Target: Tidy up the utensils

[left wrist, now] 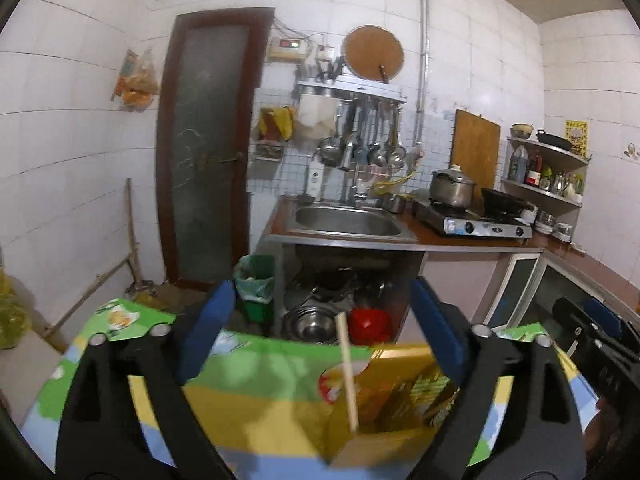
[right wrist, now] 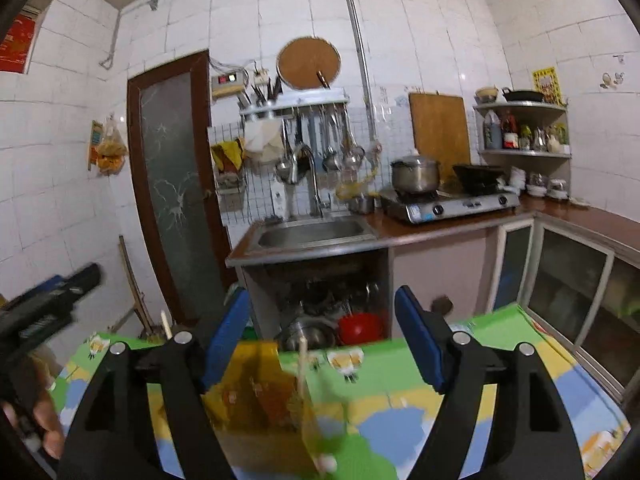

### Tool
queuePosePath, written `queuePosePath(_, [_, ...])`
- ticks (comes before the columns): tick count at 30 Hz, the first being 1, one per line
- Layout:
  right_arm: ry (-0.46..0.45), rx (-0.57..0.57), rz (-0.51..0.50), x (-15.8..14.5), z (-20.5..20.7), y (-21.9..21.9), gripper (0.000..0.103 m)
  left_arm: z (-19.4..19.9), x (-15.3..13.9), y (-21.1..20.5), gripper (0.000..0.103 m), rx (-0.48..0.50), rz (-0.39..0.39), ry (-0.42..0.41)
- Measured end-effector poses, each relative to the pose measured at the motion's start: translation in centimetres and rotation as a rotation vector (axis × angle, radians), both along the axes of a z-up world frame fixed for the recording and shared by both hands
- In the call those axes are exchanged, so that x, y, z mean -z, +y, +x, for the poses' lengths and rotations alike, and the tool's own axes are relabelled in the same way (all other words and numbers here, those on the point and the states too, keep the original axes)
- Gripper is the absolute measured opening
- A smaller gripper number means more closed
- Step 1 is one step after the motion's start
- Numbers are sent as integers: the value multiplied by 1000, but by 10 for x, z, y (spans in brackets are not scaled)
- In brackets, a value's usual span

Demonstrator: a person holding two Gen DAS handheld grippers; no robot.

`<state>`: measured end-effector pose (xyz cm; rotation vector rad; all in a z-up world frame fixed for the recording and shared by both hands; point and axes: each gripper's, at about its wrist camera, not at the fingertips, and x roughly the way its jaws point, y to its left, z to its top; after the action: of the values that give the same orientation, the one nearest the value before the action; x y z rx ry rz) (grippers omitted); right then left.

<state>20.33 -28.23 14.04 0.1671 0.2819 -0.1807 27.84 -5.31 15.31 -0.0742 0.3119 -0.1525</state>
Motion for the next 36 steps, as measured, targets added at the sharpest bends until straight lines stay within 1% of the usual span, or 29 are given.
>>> queuePosePath(2, [42, 6, -4, 3, -13, 0, 74, -18, 1, 11, 97, -21, 24, 15])
queuePosePath(6, [140, -2, -8, 23, -37, 5, 74, -47, 18, 27, 98, -40, 69, 72])
queuePosePath(9, [224, -10, -2, 50, -53, 11, 74, -62, 46, 39, 98, -52, 72, 161])
queuePosePath(12, [302, -16, 19, 81, -65, 17, 74, -74, 84, 47, 98, -57, 65, 265])
queuePosePath(13, [332, -23, 35, 94, -69, 20, 74, -76, 95, 48, 98, -57, 67, 286])
queuePosePath(17, [436, -30, 48, 139, -74, 28, 74, -83, 145, 46, 98, -54, 105, 405])
queuePosePath(20, [504, -27, 55, 167, -74, 31, 74, -86, 174, 43, 98, -49, 121, 483])
queuePosePath(24, [555, -28, 72, 186, -70, 36, 74, -91, 198, 37, 98, -49, 130, 529])
queuePosePath(29, [588, -32, 72, 199, -64, 45, 74, -95, 213, 31, 98, -53, 153, 548])
queuePosePath(31, [584, -32, 78, 201, -64, 47, 74, -94, 215, 30, 98, -57, 159, 558])
queuePosePath(36, [585, -36, 90, 202, -65, 51, 74, -94, 218, 32, 98, -58, 138, 559])
